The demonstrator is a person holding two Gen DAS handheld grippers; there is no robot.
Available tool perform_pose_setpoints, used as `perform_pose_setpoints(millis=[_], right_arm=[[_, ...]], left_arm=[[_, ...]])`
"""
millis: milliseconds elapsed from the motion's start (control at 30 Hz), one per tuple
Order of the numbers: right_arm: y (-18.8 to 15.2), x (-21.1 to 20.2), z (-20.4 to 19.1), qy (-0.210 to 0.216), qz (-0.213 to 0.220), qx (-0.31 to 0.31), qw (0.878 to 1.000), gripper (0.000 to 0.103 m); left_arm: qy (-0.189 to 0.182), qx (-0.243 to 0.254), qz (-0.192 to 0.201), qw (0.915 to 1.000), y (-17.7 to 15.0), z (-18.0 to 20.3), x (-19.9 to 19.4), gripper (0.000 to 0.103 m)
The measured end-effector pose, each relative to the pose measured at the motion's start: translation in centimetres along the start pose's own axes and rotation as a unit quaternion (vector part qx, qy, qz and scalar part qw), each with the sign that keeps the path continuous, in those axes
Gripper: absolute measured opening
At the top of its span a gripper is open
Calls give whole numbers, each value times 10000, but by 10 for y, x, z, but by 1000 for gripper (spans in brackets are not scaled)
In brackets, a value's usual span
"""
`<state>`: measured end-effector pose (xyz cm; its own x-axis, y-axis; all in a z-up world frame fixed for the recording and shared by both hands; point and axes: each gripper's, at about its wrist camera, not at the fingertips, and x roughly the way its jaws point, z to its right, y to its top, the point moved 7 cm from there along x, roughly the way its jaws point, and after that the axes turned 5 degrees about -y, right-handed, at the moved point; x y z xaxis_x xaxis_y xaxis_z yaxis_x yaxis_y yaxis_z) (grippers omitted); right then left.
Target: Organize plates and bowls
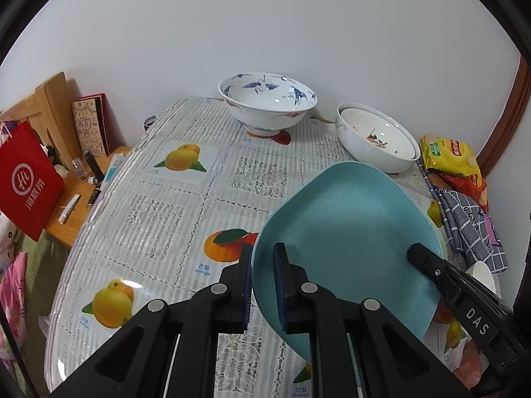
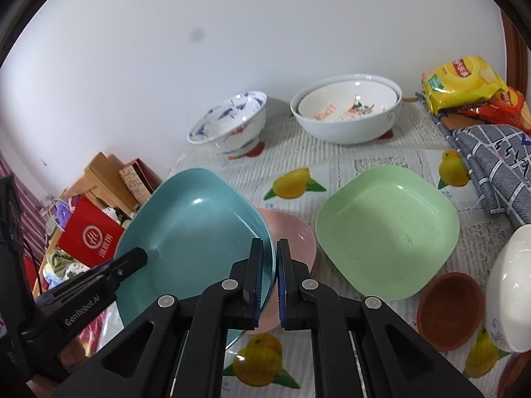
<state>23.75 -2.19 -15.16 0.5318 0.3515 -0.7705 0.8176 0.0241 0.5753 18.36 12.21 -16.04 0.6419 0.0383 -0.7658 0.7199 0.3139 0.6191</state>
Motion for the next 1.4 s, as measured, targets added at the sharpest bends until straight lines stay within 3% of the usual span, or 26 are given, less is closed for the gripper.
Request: perform_pose_setpoints(millis=[600,900,1400], right_arm=[[5,24,14,-95,45,-14,9999,8],[1,46,22,-143,-142,11,9998,8],[-2,65,23,-448,-152,-164,9987,8]], left_arm=[[-116,-201,-108,9997,-8,2,34,13],[-101,-209,-241,9994,-10,0,55,12],[-58,-162,-305,9994,-15,-2,66,12]])
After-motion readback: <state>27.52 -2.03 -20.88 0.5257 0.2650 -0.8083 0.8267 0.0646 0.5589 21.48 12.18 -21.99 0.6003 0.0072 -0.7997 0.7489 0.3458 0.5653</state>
